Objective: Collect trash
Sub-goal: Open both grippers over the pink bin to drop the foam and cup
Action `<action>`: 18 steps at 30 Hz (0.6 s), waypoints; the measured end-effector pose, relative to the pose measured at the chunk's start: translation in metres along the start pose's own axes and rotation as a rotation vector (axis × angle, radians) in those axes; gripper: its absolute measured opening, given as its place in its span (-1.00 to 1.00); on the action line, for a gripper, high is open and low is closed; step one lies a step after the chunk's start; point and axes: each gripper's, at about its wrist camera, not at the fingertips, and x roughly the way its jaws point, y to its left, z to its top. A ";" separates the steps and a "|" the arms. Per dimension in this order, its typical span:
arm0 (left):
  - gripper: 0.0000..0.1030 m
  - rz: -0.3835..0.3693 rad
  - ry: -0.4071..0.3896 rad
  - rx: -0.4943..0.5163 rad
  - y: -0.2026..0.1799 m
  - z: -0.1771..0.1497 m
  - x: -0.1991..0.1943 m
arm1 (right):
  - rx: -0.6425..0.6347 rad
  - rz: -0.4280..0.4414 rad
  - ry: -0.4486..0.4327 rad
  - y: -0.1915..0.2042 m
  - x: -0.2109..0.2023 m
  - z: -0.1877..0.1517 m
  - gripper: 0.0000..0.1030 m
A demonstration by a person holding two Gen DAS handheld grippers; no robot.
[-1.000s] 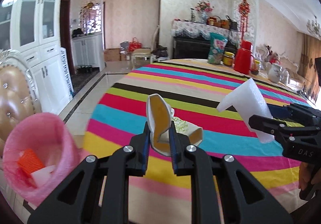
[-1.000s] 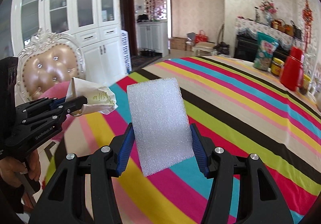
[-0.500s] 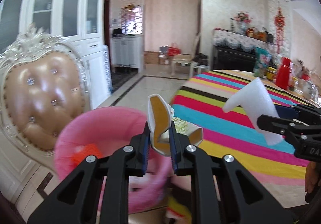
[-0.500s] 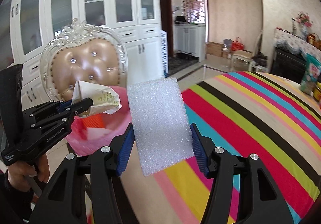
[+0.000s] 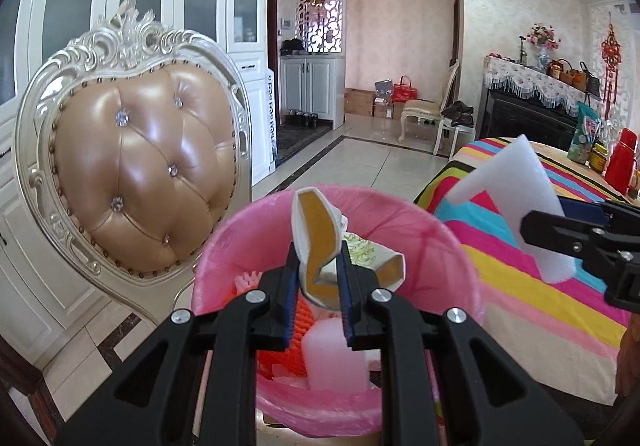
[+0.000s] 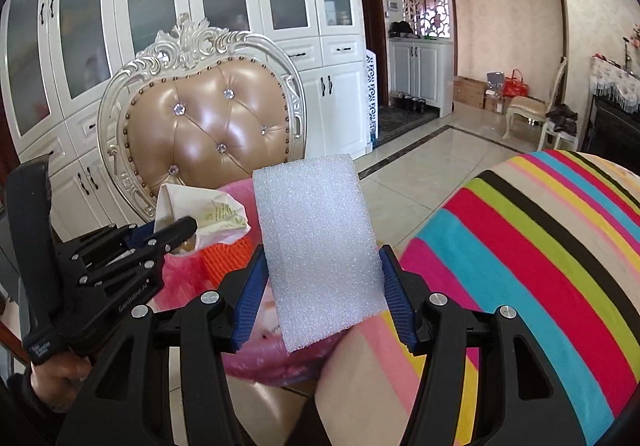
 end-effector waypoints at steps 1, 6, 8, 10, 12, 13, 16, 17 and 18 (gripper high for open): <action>-0.66 0.007 0.001 -0.004 0.002 -0.001 0.003 | 0.004 0.007 0.006 0.001 0.007 0.001 0.08; -0.36 0.042 0.019 -0.050 0.016 -0.004 0.016 | 0.001 0.030 0.034 0.009 0.035 0.006 0.49; -0.14 0.053 0.017 -0.063 0.019 -0.006 0.014 | 0.015 0.048 0.022 0.007 0.034 0.004 0.54; -0.04 0.060 0.014 -0.059 0.022 -0.009 0.010 | 0.026 0.055 0.010 0.001 0.026 0.001 0.54; 0.26 0.068 -0.004 -0.055 0.024 -0.011 0.002 | 0.034 0.058 -0.002 -0.006 0.015 -0.003 0.54; 0.48 0.075 -0.023 -0.054 0.025 -0.012 -0.005 | 0.038 0.057 -0.005 -0.009 0.010 -0.005 0.54; 0.88 0.103 -0.081 -0.031 0.019 -0.013 -0.027 | 0.053 0.048 -0.028 -0.020 -0.016 -0.013 0.54; 0.91 0.113 -0.101 -0.020 0.016 -0.014 -0.035 | 0.062 0.040 -0.042 -0.024 -0.029 -0.016 0.55; 0.91 0.119 -0.122 -0.012 0.011 -0.016 -0.045 | 0.067 0.038 -0.050 -0.026 -0.036 -0.018 0.57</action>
